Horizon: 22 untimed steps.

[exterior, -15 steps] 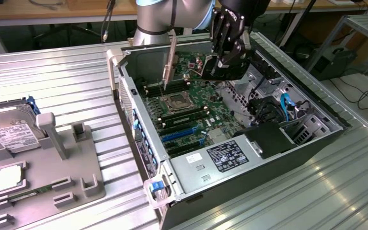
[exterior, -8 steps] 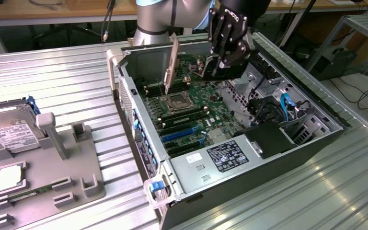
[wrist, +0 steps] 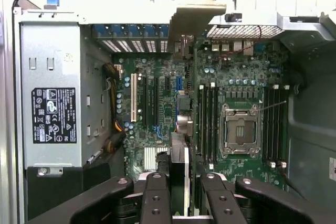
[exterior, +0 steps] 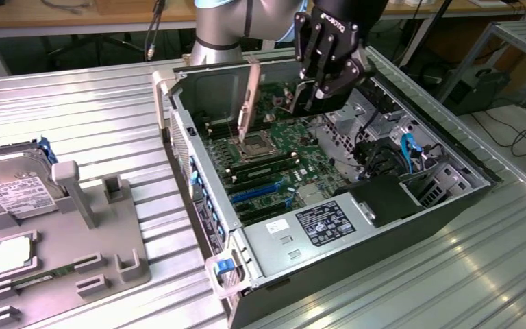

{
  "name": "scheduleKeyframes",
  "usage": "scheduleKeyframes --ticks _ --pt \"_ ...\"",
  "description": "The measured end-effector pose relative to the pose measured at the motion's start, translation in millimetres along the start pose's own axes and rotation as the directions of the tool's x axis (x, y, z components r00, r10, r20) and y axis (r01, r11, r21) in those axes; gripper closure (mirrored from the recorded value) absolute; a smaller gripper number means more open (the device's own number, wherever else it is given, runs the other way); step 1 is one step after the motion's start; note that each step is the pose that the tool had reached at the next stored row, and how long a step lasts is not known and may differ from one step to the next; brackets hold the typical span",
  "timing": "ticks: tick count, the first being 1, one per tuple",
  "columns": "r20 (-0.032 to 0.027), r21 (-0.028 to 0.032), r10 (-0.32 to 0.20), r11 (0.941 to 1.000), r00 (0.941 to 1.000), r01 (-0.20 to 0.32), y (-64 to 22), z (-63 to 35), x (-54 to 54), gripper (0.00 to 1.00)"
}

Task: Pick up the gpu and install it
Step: 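Insert the gpu into the slot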

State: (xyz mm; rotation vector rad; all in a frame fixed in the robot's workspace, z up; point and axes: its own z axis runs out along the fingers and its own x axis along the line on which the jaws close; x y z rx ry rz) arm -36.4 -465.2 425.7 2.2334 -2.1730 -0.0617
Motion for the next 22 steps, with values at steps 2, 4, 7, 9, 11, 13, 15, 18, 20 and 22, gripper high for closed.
scheduleKeyframes --ticks 2,4,7,9,11,13,15,18,20,22 --pt "-0.0011 -0.0003 -0.026 0.9997 0.9997 0.026 0.0 0.0 0.2 0.73" --pt "-0.0025 -0.0007 -0.055 0.9985 0.9985 0.055 0.0 0.0 0.4 0.73" --pt "-0.004 -0.0012 -0.09 0.996 0.996 0.09 0.0 0.0 0.7 0.73" --pt "-0.0051 -0.0016 -0.115 0.9933 0.9933 0.115 0.0 0.0 0.8 0.73" --pt "-0.0061 -0.0019 -0.137 0.9906 0.9905 0.137 0.0 0.1 1.0 0.73" --pt "-0.0079 -0.0027 -0.178 0.984 0.984 0.178 0.0 0.0 1.4 0.73" --pt "-0.0089 -0.0031 -0.199 0.98 0.9799 0.199 0.0 0.0 1.5 0.73" --pt "-0.0106 -0.004 -0.24 0.9707 0.9707 0.24 0.1 0.1 1.8 0.73" --pt "-0.0109 -0.0041 -0.255 0.9671 0.967 0.254 0.0 1.3 2.0 0.73" --pt "-0.0112 -0.0037 -0.253 0.9674 0.9673 0.253 -0.2 4.4 2.2 0.73"
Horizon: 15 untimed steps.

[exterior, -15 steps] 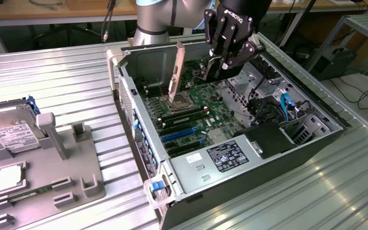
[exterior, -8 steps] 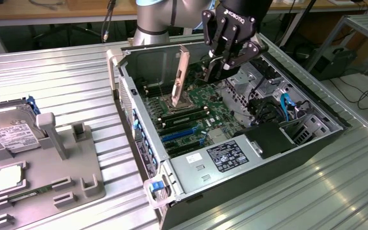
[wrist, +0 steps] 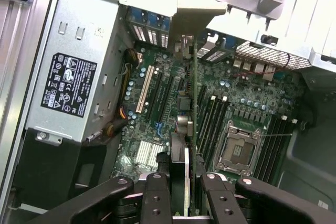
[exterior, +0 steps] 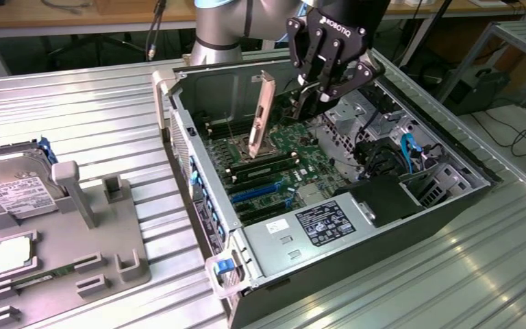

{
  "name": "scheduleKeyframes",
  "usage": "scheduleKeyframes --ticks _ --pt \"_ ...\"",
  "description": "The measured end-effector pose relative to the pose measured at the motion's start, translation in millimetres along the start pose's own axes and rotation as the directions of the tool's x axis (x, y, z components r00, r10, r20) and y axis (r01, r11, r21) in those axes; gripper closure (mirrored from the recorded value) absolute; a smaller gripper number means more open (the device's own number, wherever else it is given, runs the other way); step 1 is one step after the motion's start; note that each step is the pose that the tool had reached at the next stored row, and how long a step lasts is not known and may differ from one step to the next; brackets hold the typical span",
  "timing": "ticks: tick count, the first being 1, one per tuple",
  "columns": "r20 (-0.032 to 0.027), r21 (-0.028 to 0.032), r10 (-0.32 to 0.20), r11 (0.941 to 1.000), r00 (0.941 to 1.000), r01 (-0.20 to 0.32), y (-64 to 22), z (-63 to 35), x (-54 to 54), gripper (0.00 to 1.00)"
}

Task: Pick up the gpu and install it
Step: 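Insert the gpu into the slot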

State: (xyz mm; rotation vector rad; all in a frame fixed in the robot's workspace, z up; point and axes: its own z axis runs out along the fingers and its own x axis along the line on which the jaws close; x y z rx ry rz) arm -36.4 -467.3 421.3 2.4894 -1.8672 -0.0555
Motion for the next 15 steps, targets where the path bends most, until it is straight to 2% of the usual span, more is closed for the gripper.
scheduleKeyframes --ticks 3,7,15 --pt "0.0009 0.0004 0.024 0.9997 0.9997 -0.024 -0.2 4.5 0.1 0.73" --pt "0.0041 0.0009 0.093 0.9956 0.9956 -0.093 -0.6 12.8 0.2 0.73" --pt "0.0041 0.0011 0.094 0.9956 0.9956 -0.094 -0.6 14.9 0.2 0.73"
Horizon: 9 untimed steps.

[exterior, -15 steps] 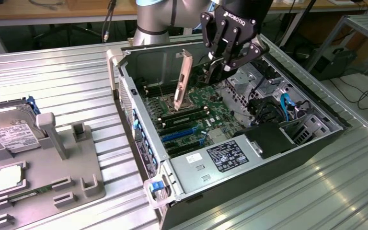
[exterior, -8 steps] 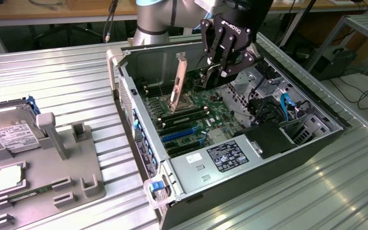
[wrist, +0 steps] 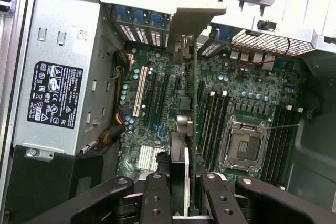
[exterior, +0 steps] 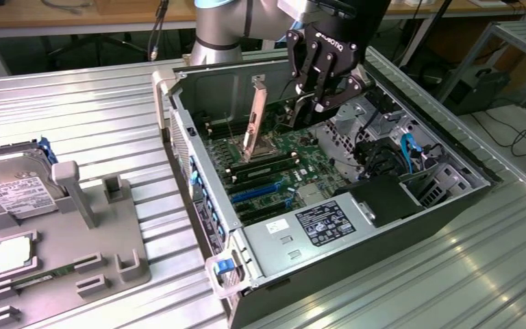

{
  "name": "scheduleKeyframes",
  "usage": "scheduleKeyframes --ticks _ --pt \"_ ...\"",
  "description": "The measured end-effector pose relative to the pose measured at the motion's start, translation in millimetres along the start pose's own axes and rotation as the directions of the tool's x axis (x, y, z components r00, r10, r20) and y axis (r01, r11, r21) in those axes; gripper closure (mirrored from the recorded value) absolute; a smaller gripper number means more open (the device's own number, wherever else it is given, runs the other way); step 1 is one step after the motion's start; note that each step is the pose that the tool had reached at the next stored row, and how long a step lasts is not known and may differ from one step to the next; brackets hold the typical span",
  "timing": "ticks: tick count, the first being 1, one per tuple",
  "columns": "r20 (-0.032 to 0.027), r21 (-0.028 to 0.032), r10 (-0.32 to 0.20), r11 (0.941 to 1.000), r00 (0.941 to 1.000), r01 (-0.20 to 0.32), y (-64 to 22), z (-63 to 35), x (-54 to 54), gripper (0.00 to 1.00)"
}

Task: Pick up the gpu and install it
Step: 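Insert the gpu into the slot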

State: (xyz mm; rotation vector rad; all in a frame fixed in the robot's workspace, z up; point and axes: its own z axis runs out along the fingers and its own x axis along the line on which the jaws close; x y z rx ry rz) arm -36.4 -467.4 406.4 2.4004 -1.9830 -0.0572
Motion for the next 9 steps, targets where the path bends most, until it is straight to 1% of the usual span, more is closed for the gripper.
scheduleKeyframes --ticks 9 --pt "0.0 0.0 0.0 1.0 1.0 0.0 0.0 0.1 0.0 0.73"
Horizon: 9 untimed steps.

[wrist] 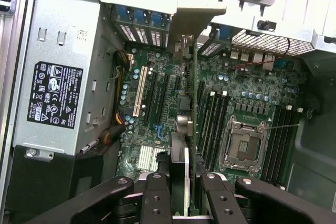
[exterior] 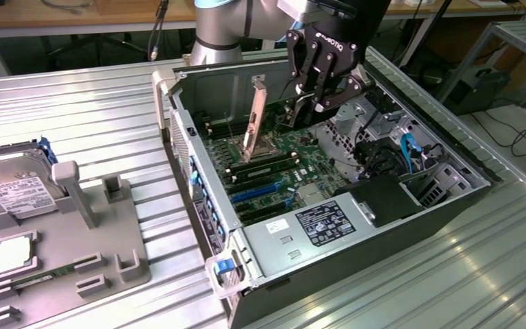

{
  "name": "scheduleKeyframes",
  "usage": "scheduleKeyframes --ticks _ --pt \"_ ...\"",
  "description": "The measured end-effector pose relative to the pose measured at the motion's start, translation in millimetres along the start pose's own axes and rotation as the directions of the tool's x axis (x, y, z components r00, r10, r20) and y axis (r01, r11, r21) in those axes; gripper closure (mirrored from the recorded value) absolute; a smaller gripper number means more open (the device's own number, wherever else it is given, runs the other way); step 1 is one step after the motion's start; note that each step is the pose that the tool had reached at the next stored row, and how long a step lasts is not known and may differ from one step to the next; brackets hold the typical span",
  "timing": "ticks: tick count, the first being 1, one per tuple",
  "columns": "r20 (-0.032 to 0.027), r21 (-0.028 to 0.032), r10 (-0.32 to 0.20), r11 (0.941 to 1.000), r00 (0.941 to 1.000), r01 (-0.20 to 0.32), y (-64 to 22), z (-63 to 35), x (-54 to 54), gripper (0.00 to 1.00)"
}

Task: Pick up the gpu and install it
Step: 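Insert the gpu into the slot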

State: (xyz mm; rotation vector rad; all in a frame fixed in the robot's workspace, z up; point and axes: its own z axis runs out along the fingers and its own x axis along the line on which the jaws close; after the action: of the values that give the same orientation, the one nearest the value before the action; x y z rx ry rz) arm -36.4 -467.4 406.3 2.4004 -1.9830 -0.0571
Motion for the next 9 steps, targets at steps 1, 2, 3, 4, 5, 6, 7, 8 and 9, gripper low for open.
scheduleKeyframes --ticks 1,2,3,4,5,6,7,8,9 --pt "0.0 0.0 0.0 1.0 1.0 0.0 0.0 0.0 0.0 0.73" --pt "0.0 0.0 0.001 1.0 1.0 -0.001 0.0 0.0 0.0 0.73" --pt "0.0001 0.0 0.005 1.0 1.0 -0.005 0.0 0.1 0.0 0.73" --pt "0.0005 0.0002 0.011 0.9999 0.9999 -0.011 0.0 0.1 0.0 0.73" --pt "0.0009 0.0002 0.018 0.9998 0.9998 -0.018 0.0 0.2 0.0 0.73" --pt "0.0013 0.0003 0.029 0.9996 0.9996 -0.029 0.0 0.4 0.0 0.73" --pt "0.0021 0.0006 0.042 0.9991 0.9991 -0.042 0.0 0.7 0.0 0.73" --pt "0.0031 0.0007 0.063 0.998 0.998 -0.063 0.0 1.2 0.0 0.73" --pt "0.0037 0.0008 0.08 0.9968 0.9968 -0.08 -0.1 1.5 0.0 0.73"
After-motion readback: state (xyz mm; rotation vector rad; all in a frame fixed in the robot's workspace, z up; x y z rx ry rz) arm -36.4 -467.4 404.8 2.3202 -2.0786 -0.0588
